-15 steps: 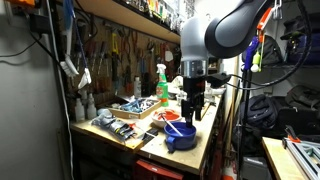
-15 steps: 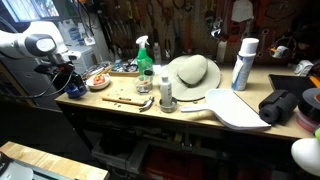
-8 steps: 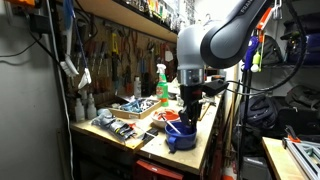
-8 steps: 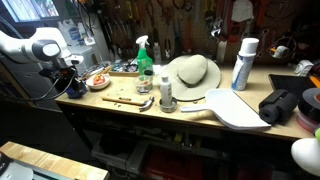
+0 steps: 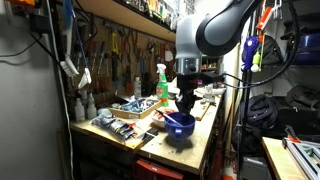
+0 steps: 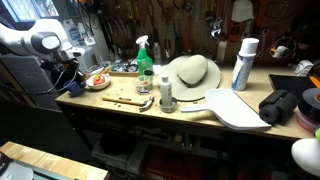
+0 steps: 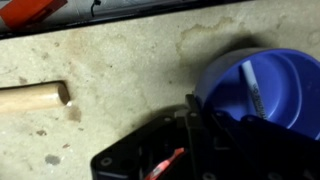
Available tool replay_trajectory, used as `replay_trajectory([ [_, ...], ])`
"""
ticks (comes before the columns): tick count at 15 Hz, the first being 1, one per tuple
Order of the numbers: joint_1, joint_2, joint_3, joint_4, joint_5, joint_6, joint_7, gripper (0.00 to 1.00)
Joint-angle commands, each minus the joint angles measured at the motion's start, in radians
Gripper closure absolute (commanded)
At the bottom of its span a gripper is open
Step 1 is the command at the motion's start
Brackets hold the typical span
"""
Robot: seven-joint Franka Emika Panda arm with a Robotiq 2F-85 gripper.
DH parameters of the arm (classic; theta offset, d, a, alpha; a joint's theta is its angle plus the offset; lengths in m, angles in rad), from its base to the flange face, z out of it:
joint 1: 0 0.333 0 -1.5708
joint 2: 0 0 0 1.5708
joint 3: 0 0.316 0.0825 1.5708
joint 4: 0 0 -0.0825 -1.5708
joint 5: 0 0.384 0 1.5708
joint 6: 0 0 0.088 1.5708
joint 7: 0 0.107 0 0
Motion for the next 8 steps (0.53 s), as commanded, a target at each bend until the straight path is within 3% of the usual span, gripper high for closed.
replay_trajectory([
  [1, -0.061, -0.127, -0.065, 0.019, 0.064, -0.086, -0.022, 0.98],
  [2, -0.065, -0.139, -0.086, 0.034, 0.090, -0.133, -0.077, 0.99],
  [3, -0.055, -0.087, -0.049, 0.030, 0.040, -0.067, -0.025, 0.94],
  [5, -0.077, -0.124, -0.080, 0.045, 0.062, -0.114, -0.066, 0.94],
  [6, -0.079, -0.131, -0.083, 0.045, 0.066, -0.117, -0.069, 0.99],
  [8, -0.092, -0.122, -0.070, 0.059, 0.043, -0.092, -0.003, 0.99],
])
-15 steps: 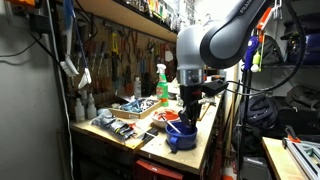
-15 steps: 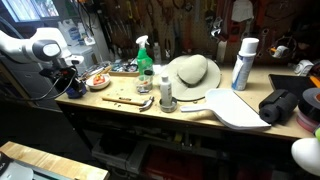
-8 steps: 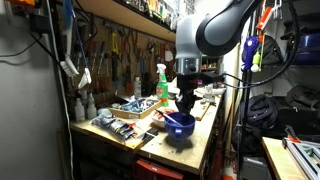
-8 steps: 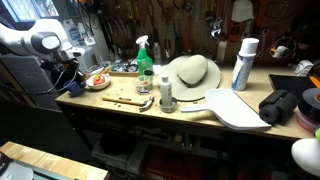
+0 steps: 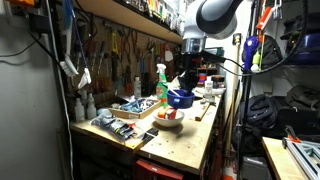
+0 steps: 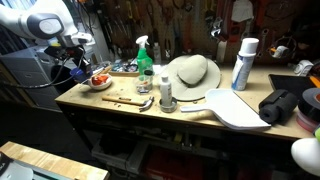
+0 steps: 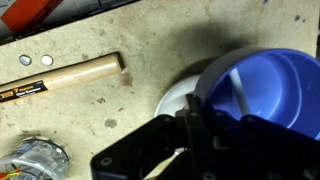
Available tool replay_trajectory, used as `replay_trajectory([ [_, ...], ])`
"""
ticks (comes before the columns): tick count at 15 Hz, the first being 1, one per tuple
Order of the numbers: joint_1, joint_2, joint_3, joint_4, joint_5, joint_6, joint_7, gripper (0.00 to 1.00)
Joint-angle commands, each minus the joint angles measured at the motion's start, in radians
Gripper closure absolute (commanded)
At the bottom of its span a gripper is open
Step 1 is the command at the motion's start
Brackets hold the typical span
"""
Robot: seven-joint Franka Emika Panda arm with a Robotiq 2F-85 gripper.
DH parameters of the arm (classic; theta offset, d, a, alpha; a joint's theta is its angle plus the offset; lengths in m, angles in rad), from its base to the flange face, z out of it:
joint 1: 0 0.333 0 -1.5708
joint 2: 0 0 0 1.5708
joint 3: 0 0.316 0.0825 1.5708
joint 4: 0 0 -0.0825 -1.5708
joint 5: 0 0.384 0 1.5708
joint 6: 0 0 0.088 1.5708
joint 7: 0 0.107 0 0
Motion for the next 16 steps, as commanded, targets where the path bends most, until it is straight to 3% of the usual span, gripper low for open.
replay_trajectory([
  [1, -0.050, 0.038, 0.021, 0.041, -0.041, 0.071, 0.140, 0.99],
  [5, -0.131, 0.158, -0.022, 0.166, -0.083, 0.118, 0.259, 0.99],
  [9, -0.188, 0.279, -0.063, 0.225, -0.289, 0.183, 0.504, 0.99],
  [13, -0.144, 0.368, -0.132, 0.279, -0.460, 0.081, 0.781, 0.99],
  [16, -0.110, 0.382, -0.135, 0.303, -0.448, 0.015, 0.856, 0.99],
])
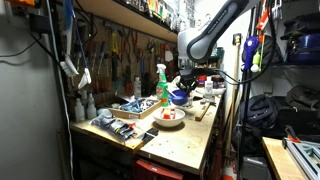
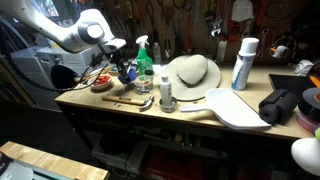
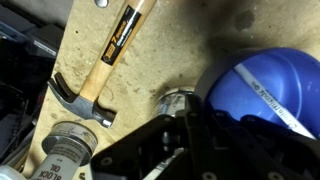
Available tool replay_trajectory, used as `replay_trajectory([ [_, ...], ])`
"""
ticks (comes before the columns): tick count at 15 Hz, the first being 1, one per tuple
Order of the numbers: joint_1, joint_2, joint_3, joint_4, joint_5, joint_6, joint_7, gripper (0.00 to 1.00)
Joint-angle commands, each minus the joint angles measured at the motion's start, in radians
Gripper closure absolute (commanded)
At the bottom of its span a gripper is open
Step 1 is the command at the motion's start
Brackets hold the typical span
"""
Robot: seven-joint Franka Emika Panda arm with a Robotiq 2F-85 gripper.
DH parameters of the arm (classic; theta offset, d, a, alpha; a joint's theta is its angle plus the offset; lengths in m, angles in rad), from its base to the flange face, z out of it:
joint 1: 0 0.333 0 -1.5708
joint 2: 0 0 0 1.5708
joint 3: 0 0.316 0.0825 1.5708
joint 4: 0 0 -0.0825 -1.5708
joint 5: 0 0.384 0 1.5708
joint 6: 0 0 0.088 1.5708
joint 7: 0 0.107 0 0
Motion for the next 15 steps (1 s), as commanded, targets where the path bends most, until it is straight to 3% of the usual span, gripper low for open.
replay_trajectory([
  [1, 0.050, 0.032, -0.016, 0.041, -0.007, -0.095, 0.104, 0.99],
  [11, 0.090, 0.062, 0.002, 0.063, 0.092, -0.191, 0.099, 0.99],
  [12, 0.092, 0.066, 0.002, 0.066, 0.104, -0.204, 0.101, 0.69],
  [15, 0.092, 0.050, -0.017, 0.069, 0.075, -0.182, 0.138, 0.55],
])
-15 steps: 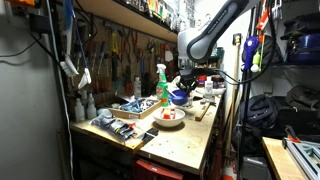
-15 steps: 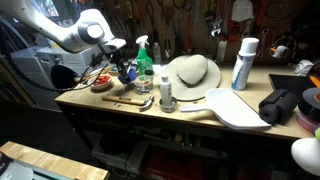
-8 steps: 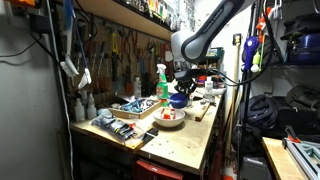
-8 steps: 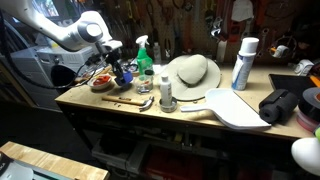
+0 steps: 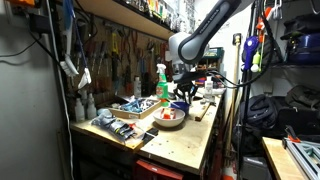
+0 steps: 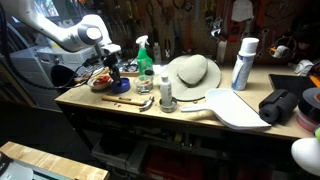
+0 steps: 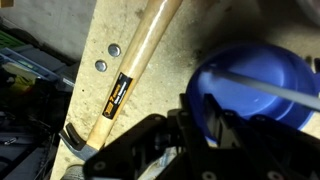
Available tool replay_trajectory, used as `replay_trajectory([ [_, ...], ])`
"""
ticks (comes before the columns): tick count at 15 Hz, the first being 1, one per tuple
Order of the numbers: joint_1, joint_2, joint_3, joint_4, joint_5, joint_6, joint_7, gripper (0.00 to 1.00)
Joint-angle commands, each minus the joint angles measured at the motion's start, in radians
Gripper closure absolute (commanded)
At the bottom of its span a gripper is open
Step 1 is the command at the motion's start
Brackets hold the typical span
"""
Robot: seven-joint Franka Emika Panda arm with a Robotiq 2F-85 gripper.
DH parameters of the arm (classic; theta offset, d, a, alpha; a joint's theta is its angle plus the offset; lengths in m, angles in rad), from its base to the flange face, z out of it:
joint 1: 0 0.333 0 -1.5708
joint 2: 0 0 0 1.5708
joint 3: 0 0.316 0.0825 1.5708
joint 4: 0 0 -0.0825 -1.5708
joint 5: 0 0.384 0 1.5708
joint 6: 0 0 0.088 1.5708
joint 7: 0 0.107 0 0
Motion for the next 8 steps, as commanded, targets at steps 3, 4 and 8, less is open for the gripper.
replay_trajectory([
  [3, -0.003, -0.082, -0.038, 0.012, -0.056, 0.018, -0.001, 0.31],
  [4, -0.016, -0.132, -0.034, -0.008, -0.024, 0.050, -0.057, 0.24],
  [8, -0.033, -0.145, -0.022, 0.028, -0.016, 0.062, -0.105, 0.19],
])
